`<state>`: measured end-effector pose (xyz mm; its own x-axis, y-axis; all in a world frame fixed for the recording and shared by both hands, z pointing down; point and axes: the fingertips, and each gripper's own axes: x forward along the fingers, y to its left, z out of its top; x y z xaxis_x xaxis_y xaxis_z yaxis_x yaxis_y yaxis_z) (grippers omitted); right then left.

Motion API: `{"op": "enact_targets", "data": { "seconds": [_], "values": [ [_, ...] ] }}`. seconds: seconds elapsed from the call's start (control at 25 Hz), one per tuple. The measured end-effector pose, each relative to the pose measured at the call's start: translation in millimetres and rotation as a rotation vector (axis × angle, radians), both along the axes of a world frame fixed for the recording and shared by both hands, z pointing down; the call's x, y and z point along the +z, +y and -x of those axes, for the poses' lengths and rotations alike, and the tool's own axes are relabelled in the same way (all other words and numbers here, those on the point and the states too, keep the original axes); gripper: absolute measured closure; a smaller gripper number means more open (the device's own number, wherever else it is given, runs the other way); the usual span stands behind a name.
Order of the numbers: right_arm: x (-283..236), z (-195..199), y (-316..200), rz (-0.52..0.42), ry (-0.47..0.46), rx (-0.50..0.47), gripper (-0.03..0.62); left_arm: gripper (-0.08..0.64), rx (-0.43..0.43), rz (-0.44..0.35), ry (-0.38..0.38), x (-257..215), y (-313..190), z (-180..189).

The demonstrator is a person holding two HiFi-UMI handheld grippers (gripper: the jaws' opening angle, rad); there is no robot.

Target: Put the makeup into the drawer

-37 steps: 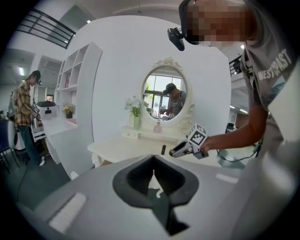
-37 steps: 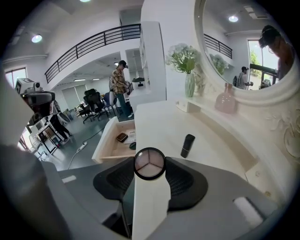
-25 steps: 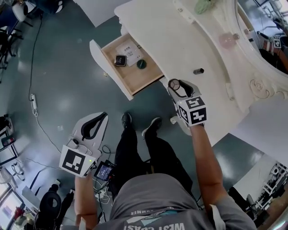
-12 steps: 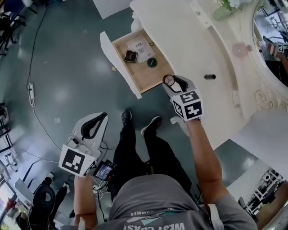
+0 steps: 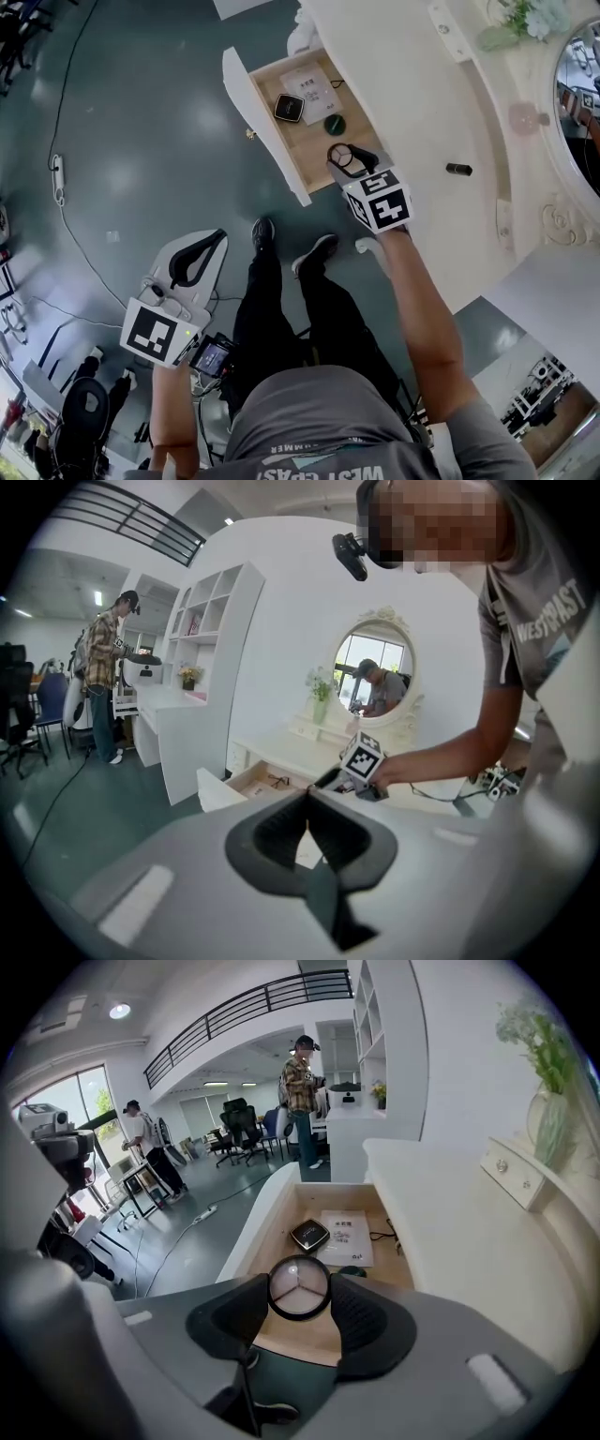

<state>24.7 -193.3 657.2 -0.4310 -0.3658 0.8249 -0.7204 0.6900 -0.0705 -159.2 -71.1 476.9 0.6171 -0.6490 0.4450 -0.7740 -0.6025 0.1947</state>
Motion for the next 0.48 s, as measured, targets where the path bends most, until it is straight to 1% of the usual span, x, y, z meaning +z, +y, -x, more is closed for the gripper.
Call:
{"op": "enact_targets", "data": {
  "seconds": [0.48],
  "values": [
    [64.0,39.9,-18.0,0.104,0.083,-0.084,0.377,0.557,-0.026,0.031,0.021,23.2,-17.8,31.2]
  ]
}}
